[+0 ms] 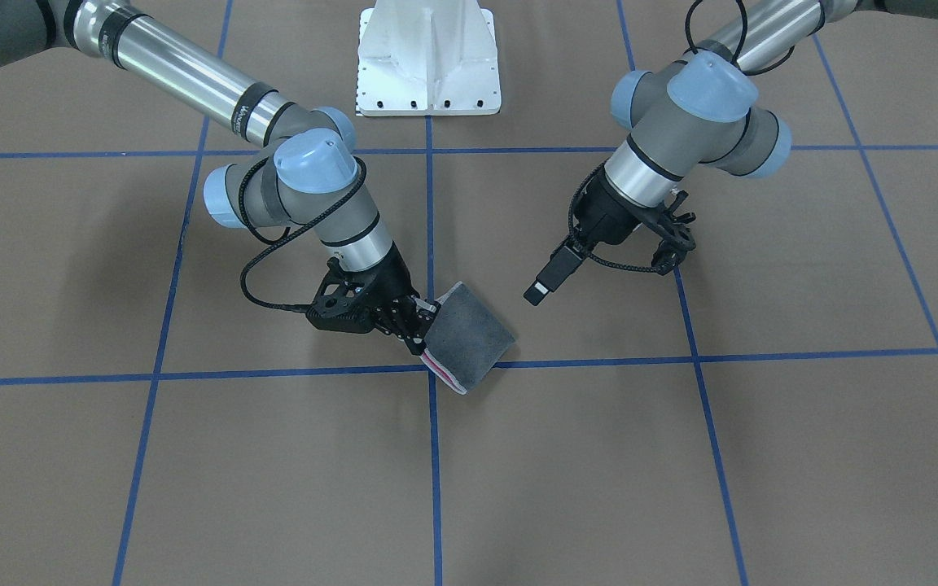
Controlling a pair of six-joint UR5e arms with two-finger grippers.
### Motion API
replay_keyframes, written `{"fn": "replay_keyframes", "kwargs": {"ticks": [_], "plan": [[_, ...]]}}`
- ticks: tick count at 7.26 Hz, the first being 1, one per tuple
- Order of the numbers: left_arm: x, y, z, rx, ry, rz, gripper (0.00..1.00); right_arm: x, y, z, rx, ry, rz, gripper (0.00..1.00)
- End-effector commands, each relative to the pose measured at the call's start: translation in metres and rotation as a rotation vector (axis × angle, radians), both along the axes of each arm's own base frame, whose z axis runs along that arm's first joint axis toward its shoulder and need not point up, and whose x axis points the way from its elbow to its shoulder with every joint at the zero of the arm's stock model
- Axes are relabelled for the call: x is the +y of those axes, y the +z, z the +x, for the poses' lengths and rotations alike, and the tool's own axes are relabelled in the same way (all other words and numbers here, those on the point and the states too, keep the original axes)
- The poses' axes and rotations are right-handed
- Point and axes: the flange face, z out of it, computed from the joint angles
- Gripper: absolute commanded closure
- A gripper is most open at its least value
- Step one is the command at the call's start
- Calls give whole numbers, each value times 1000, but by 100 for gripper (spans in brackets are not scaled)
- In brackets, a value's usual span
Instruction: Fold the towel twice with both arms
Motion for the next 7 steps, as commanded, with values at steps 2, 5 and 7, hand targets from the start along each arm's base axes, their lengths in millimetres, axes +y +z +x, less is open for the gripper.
{"fn": "replay_keyframes", "kwargs": {"ticks": [2, 5, 7], "plan": [[0, -1, 0, 3, -2, -3, 0, 10, -2, 0, 15, -6, -14, 100], [1, -4, -1, 9, -3, -5, 0, 27, -1, -12, 12, -25, -17, 100], [0, -6, 0, 11, -3, -5, 0, 29, 4, -9, 15, -31, -14, 100]]}}
